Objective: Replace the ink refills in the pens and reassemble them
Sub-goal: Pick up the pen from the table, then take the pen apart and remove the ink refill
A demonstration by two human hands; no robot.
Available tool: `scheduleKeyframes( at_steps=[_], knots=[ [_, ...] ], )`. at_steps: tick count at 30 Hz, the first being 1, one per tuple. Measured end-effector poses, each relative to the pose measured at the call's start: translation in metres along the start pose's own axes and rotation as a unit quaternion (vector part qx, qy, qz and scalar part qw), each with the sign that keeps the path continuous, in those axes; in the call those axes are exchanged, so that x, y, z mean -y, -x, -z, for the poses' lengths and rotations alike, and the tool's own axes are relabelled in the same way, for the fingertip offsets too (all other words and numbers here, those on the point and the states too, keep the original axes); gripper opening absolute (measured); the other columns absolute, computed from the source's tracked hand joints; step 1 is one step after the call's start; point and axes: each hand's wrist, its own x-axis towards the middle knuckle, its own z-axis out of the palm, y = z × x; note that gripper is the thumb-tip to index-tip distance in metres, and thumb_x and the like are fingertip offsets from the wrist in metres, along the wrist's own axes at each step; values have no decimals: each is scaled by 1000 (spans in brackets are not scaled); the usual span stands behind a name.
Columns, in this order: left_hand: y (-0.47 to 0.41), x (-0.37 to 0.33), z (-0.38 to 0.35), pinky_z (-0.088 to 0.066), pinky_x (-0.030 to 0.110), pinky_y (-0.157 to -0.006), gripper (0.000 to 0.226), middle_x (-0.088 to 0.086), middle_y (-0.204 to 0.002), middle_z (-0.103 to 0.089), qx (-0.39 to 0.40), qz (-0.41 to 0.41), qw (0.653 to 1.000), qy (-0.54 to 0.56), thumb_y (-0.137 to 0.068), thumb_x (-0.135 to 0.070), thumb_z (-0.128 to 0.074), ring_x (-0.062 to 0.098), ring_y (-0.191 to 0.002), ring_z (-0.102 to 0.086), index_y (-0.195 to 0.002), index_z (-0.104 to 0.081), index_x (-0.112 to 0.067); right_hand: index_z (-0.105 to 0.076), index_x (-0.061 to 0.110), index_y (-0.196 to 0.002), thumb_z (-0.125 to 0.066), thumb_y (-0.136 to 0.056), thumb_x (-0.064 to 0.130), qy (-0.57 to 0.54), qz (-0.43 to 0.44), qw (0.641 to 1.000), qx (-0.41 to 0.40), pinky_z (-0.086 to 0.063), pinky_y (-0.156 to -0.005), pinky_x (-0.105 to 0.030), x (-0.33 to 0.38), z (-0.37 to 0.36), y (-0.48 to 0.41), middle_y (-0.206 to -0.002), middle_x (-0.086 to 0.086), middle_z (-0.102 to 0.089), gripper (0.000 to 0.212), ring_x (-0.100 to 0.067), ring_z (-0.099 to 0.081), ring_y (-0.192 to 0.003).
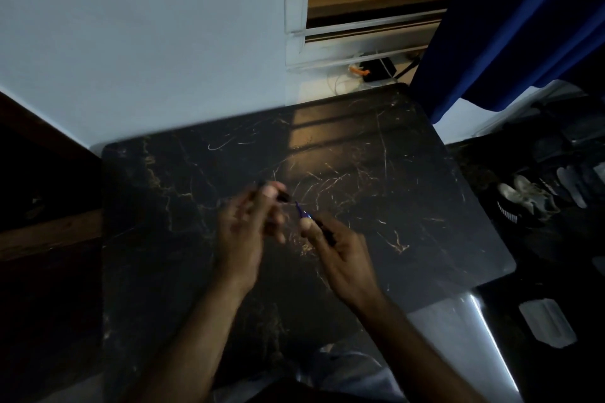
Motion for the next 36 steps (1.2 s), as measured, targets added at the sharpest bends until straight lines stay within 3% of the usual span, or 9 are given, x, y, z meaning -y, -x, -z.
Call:
scheduleKeyframes(
  at_steps=[3, 5, 8, 16, 18, 22, 26, 31, 36],
  knots=[
    [-36, 28, 24, -57, 23, -50, 16, 1, -84, -77, -78, 98, 980, -154, -105, -36, -70, 3, -62, -72, -98, -77, -24, -75, 20, -99, -40, -113, 46, -80, -77, 993, 27, -39, -63, -17, -27, 1, 5, -70, 17, -60, 46, 1, -54, -64],
    [-48, 61, 33, -61, 31, -59, 22, 2, -79, -75, 6, 142, 915, -378, -107, -33, -68, 8, -62, -71, -91, -75, -19, -76, 8, -103, -39, -112, 33, -152, -100, 982, 42, -38, -65, -24, -36, 1, 7, -69, 14, -56, 45, 0, -49, -63],
    [-50, 100, 33, -58, 25, -48, 26, 0, -66, -70, 67, 158, 859, -482, -107, -29, -69, 11, -53, -68, -88, -73, -12, -76, 16, -105, -41, -109, 32, -183, -118, 975, 43, -38, -60, -29, -32, -2, 5, -70, 9, -53, 38, -7, -48, -62],
    [-49, 118, 31, -38, 19, -59, 25, -3, -73, -71, 101, -2, 784, -612, -94, -38, -83, 7, -62, -59, -85, -75, -16, -68, 17, -125, -46, -110, 39, -219, -128, 966, 56, -32, -50, -30, -22, 3, 13, -70, -1, -46, 34, -12, -41, -55],
    [-49, 107, 30, -44, 25, -61, 33, 0, -74, -73, 73, 46, 802, -591, -99, -44, -76, 12, -63, -63, -85, -76, -14, -71, 12, -122, -47, -109, 39, -256, -147, 954, 53, -26, -50, -31, -21, 6, 15, -69, -1, -44, 38, -13, -36, -54],
    [-39, 53, 12, -51, 27, -59, 27, 7, -95, -74, 97, 159, 955, -232, -109, -39, -60, 19, -78, -68, -112, -81, -23, -74, -1, -105, -51, -102, 38, -355, -210, 907, 83, -21, -50, -28, -13, 19, 10, -69, -1, -43, 45, -12, -33, -53],
    [-13, 4, -13, -48, 21, -47, 36, 4, -85, -70, 315, 156, 935, -46, -110, -42, -62, 9, -65, -62, -129, -77, -16, -63, 3, -97, -53, -106, 29, -419, -223, 866, 157, -21, -51, -29, 2, 35, 1, -72, -5, -41, 29, -12, -34, -56],
    [-20, -22, -35, -42, 18, -41, 22, 15, -84, -67, 296, 77, 951, -54, -108, -27, -64, 4, -54, -52, -120, -80, -15, -58, 10, -97, -45, -113, 25, -489, -214, 818, 215, -17, -48, -28, 15, 54, -11, -65, 1, -39, 26, -15, -17, -55],
    [-22, -34, -55, -39, 18, -38, 17, 0, -77, -71, 303, 15, 952, -38, -110, -23, -63, 2, -51, -48, -117, -78, -17, -64, 16, -93, -48, -109, 28, -483, -162, 832, 218, -21, -46, -26, 19, 69, -21, -62, 6, -41, 25, -7, -25, -50]
  ],
)
